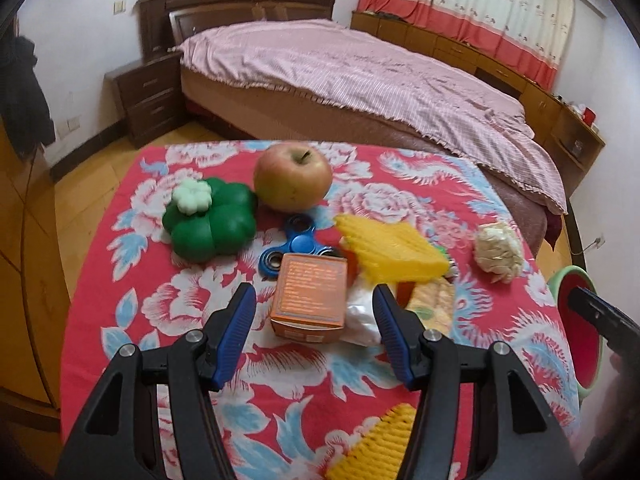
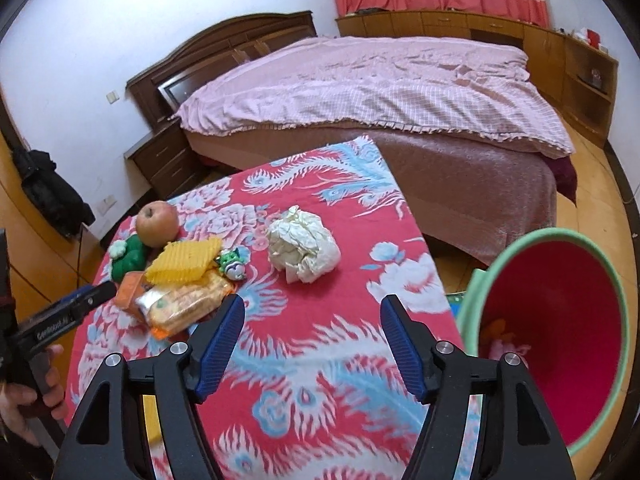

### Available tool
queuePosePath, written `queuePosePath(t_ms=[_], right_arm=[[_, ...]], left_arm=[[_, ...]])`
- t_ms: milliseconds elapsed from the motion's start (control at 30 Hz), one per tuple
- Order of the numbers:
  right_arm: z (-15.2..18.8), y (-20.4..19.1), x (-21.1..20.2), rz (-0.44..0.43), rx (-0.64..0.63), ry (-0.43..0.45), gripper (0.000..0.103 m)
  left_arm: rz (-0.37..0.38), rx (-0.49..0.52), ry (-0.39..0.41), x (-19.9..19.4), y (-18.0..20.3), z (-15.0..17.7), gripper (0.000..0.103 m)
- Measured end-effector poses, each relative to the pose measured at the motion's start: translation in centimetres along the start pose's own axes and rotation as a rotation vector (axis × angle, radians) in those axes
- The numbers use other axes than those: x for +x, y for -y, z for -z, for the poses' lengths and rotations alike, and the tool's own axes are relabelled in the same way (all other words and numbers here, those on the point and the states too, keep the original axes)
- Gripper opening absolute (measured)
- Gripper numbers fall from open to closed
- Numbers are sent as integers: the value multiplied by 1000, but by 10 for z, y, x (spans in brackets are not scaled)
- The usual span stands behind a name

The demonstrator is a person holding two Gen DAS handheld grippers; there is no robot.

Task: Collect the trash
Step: 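Grasp the orange box with the left tool while the right tool grasps crumpled paper, then carry the crumpled paper over the bucket and open the right tool while the left tool carries the orange box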

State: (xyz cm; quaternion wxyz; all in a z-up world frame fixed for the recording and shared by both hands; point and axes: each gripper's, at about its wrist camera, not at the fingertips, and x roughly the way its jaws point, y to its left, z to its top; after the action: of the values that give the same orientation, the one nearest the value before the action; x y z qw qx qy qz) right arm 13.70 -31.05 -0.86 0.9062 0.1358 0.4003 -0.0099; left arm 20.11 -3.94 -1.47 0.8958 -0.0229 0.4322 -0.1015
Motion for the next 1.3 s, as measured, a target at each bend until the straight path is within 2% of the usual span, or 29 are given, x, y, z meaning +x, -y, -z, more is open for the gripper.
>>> queuePosePath(t_ms=[367,633,667,700,733,800,833,867,1000,1300], right_arm=[[-21,-1,59,52,-21,-37,76],[-23,-3,85,51,-40,-62,76],[-22,-2,87,44,-31,-67,71],[-22,-2,88,36,-28,-71,55],[-21,-2,90,27,-26,-79,46],[-20,-3,90,19,-31,-78,38],[-19,-4,89,18,-41,-76,34],[-19,-6,87,17,-52,-71,27],[-17,-7,77,2,-54,-48,21],[-7,-18,35,-25,-96,19,19]], left_arm=[[31,-35,-37,31,-6,4,61],[40,-41,-21,34,-6,4,61],[42,-48,-22,34,-7,5,61],[45,-54,-23,35,-7,5,60],[50,-65,-25,36,-9,5,60],[55,-80,-24,35,-12,6,56],[55,-83,-24,35,-13,5,51],[59,-88,-27,34,-14,5,50],[81,-103,-18,29,-17,7,50],[79,-56,69,-8,-6,9,50]])
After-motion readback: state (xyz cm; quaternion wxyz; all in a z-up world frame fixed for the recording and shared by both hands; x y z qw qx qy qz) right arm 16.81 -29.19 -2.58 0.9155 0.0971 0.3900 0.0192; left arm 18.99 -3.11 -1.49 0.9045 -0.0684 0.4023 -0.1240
